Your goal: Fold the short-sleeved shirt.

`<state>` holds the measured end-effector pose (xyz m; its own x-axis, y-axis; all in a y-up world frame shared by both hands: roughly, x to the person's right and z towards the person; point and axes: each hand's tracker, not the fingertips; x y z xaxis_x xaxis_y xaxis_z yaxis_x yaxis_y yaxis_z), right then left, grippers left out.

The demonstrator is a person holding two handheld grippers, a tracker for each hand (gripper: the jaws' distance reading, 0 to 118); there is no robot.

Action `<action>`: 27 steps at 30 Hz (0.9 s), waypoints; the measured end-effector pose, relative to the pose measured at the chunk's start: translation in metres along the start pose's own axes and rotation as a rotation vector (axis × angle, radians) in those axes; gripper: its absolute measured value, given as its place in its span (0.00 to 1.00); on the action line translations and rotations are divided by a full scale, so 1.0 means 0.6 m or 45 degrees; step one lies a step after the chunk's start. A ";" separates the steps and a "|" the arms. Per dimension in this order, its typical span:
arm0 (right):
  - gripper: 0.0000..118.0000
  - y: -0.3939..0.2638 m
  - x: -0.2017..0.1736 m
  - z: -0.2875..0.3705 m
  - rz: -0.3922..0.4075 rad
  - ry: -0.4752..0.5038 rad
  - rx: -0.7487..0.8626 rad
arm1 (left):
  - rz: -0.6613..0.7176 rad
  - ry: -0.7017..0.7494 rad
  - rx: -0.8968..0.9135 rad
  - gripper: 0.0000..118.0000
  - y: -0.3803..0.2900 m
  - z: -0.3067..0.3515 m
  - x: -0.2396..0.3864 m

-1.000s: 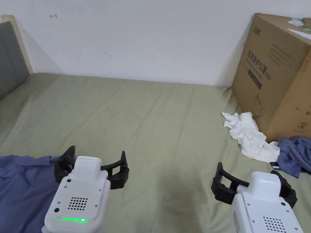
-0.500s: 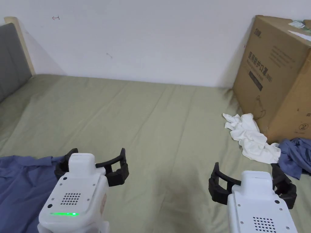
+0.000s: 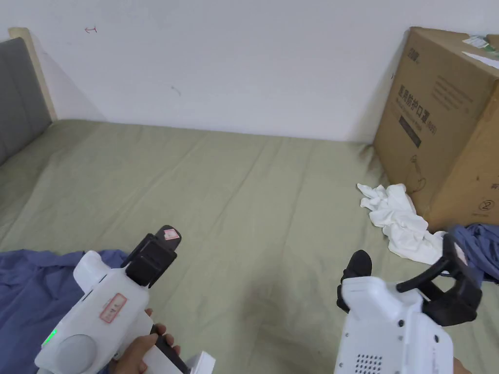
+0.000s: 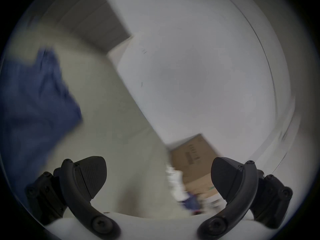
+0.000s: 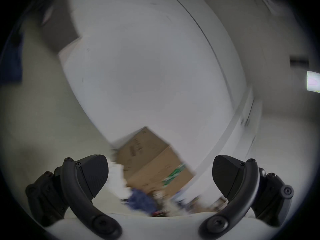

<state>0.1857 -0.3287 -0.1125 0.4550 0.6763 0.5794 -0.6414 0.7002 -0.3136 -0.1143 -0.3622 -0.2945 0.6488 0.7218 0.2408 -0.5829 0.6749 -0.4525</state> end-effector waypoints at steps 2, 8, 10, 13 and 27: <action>1.00 -0.003 0.027 -0.004 -0.318 0.127 -0.104 | -0.381 0.055 0.065 1.00 -0.001 0.007 0.030; 1.00 -0.031 0.061 -0.016 -0.922 0.344 -0.284 | -1.118 0.232 0.230 1.00 -0.039 0.012 0.078; 1.00 -0.040 0.063 -0.018 -1.012 0.382 -0.311 | -1.245 0.267 0.256 1.00 -0.053 0.012 0.082; 1.00 -0.045 0.055 -0.020 -1.018 0.407 -0.328 | -1.311 0.257 0.259 1.00 -0.062 0.014 0.081; 1.00 -0.035 0.045 -0.016 -0.956 0.443 -0.325 | -1.230 0.222 0.253 1.00 -0.056 0.019 0.083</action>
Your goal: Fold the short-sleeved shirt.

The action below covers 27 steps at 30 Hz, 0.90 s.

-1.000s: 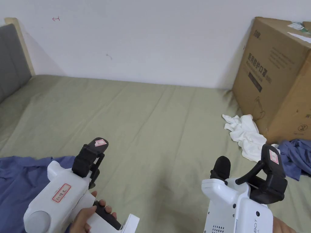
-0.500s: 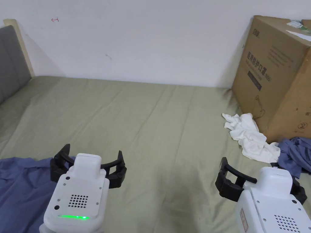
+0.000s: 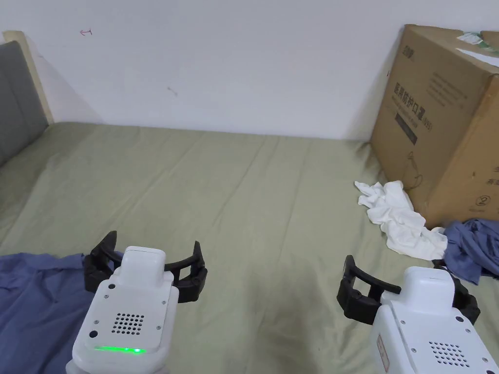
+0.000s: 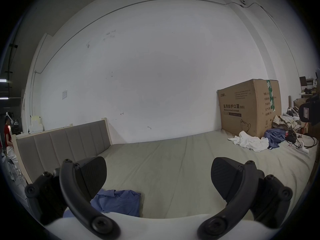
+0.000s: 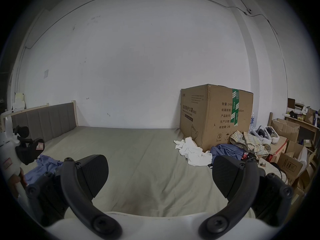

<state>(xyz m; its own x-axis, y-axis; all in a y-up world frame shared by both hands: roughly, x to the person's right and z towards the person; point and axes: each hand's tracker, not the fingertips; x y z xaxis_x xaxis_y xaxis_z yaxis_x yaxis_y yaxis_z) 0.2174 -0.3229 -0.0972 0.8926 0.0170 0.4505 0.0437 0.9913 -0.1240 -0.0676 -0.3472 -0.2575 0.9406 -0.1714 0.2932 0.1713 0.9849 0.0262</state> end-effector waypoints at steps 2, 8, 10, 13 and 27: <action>1.00 0.001 0.000 0.001 -0.002 0.000 -0.001 | 0.006 0.002 0.003 1.00 0.000 0.000 -0.001; 1.00 0.003 -0.001 0.004 -0.006 -0.002 0.000 | 0.009 0.000 0.011 1.00 0.005 0.002 -0.003; 1.00 0.004 0.000 0.004 -0.006 -0.002 -0.001 | 0.008 0.002 0.011 1.00 0.005 0.001 -0.002; 1.00 0.005 0.000 0.003 -0.011 0.002 -0.012 | 0.011 0.002 0.009 1.00 0.007 0.001 -0.002; 1.00 0.011 -0.001 0.000 -0.019 0.004 -0.031 | 0.010 0.001 0.004 1.00 0.009 0.000 -0.004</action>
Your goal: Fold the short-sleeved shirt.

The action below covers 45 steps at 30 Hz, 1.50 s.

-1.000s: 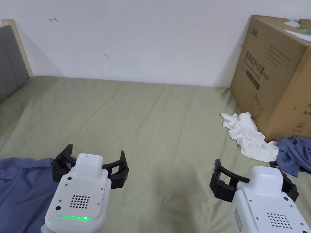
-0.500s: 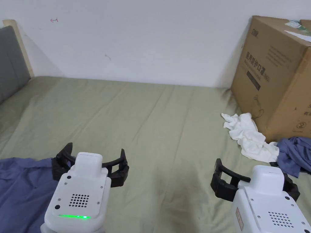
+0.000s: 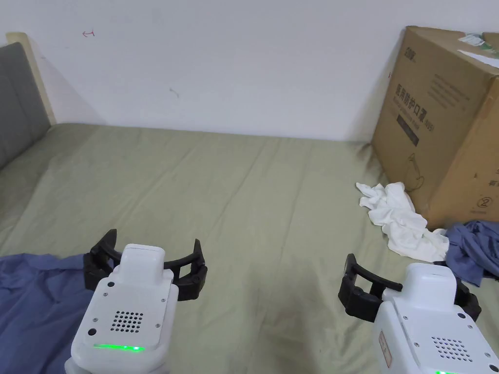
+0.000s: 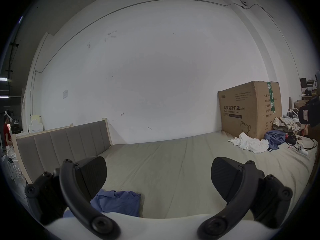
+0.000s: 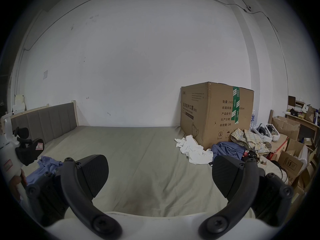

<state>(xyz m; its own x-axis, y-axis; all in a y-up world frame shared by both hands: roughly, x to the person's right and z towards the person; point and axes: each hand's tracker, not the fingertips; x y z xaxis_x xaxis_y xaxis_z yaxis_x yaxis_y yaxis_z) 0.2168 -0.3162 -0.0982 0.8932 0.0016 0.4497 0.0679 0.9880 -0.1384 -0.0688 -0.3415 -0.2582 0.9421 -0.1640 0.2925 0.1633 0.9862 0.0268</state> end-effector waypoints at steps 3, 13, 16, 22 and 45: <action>0.97 0.003 -0.001 0.000 -0.012 -0.008 -0.023 | 0.009 -0.016 -0.007 1.00 0.004 0.001 0.000; 0.12 0.007 0.002 0.002 -0.057 -0.054 -0.045 | 0.048 -0.079 -0.006 0.13 0.020 0.001 0.004; 0.05 0.008 0.005 0.004 -0.060 -0.031 -0.037 | 0.049 -0.122 -0.030 0.11 0.021 -0.003 0.005; 0.05 0.012 0.001 0.006 -0.053 -0.034 -0.023 | 0.083 -0.128 -0.059 0.09 0.021 -0.005 0.006; 0.05 0.034 -0.253 -0.037 0.018 0.491 0.018 | 0.130 0.404 -0.084 0.09 0.003 0.100 -0.284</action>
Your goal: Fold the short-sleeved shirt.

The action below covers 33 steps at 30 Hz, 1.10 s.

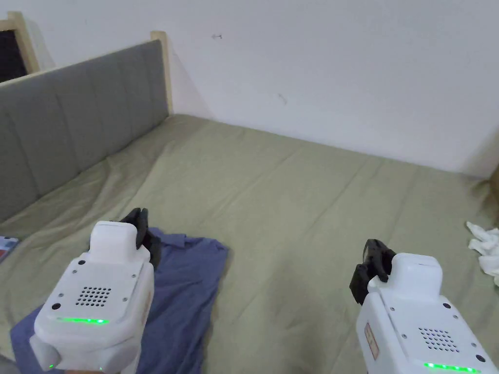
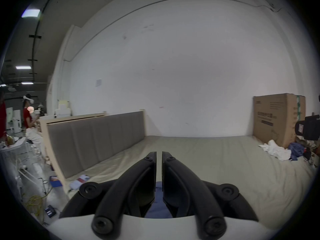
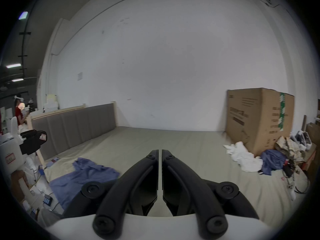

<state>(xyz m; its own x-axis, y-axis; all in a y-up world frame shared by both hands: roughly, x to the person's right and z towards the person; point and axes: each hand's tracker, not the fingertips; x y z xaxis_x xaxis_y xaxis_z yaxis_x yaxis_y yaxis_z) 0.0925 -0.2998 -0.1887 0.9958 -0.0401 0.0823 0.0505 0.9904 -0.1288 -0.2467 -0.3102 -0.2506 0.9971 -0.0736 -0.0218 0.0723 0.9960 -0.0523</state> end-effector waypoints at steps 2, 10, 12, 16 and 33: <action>0.05 -0.001 -0.035 -0.011 0.003 0.063 -0.004 | -0.006 0.069 -0.011 0.09 -0.001 0.010 -0.045; 0.05 -0.011 -0.147 -0.036 0.013 0.258 -0.026 | -0.014 0.267 -0.073 0.09 -0.016 0.049 -0.181; 0.05 -0.013 -0.162 -0.039 0.013 0.285 -0.033 | -0.010 0.291 -0.093 0.09 -0.022 0.055 -0.200; 0.05 -0.015 -0.177 -0.042 0.021 0.309 -0.038 | 0.006 0.317 -0.119 0.09 -0.034 0.059 -0.217; 0.05 -0.030 -0.087 -0.060 0.042 0.124 -0.107 | 0.353 -0.061 -0.698 0.09 -0.127 -0.155 -0.171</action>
<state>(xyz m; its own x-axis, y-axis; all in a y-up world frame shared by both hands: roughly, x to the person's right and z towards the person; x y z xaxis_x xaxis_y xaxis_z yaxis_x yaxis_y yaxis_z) 0.0422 -0.3205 -0.2264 0.9995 -0.0240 -0.0194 0.0194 0.9770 -0.2123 -0.3569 -0.3835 -0.3374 0.9778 0.1997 -0.0636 -0.2008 0.8056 -0.5573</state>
